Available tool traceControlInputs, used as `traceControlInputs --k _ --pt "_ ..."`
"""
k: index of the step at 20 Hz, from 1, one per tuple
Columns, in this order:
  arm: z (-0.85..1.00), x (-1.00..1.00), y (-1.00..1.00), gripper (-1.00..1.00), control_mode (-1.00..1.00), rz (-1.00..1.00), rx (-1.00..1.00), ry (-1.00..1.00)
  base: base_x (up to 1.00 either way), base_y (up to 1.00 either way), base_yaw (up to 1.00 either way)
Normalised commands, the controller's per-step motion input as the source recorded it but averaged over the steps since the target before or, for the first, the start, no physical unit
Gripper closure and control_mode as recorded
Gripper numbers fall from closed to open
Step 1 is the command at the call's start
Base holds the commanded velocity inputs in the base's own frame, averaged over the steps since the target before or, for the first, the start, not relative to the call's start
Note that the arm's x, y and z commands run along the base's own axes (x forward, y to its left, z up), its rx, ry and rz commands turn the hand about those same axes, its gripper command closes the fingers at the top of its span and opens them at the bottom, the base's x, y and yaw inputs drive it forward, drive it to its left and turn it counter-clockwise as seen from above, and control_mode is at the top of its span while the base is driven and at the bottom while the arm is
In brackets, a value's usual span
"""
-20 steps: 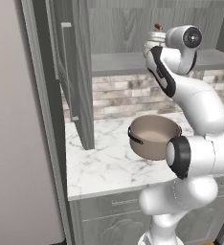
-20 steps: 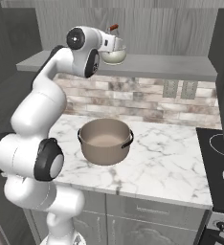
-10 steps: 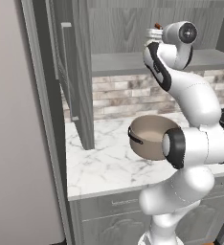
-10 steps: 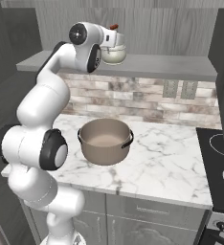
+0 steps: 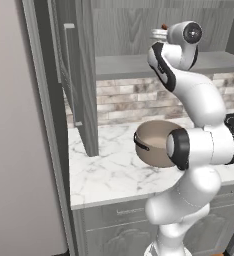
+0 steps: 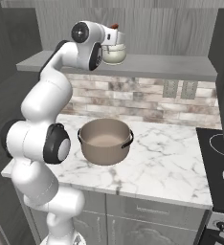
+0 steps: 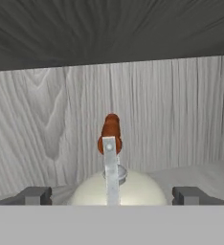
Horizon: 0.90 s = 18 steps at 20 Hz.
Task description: Pick the kettle from the cabinet and place it on a stove burner. Then pick the pot from the counter and place it on another stove burner. Finally, turn both burners on.
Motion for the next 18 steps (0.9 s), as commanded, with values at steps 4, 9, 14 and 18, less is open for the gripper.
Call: traceControlInputs --k 4,9,14,18 --pt "0.0 0.19 0.0 -1.0 -1.0 0.0 0.0 0.0 0.0 0.0 0.0" --pt "0.0 0.15 -0.05 -1.0 -1.0 0.0 0.0 0.0 0.0 0.0 0.0" --pt "-0.03 0.07 -0.16 -1.0 -1.0 0.02 0.0 0.0 0.0 0.0 0.0" --pt "-0.05 0.04 -0.16 -1.0 -1.0 0.01 0.0 0.0 0.0 0.0 0.0"
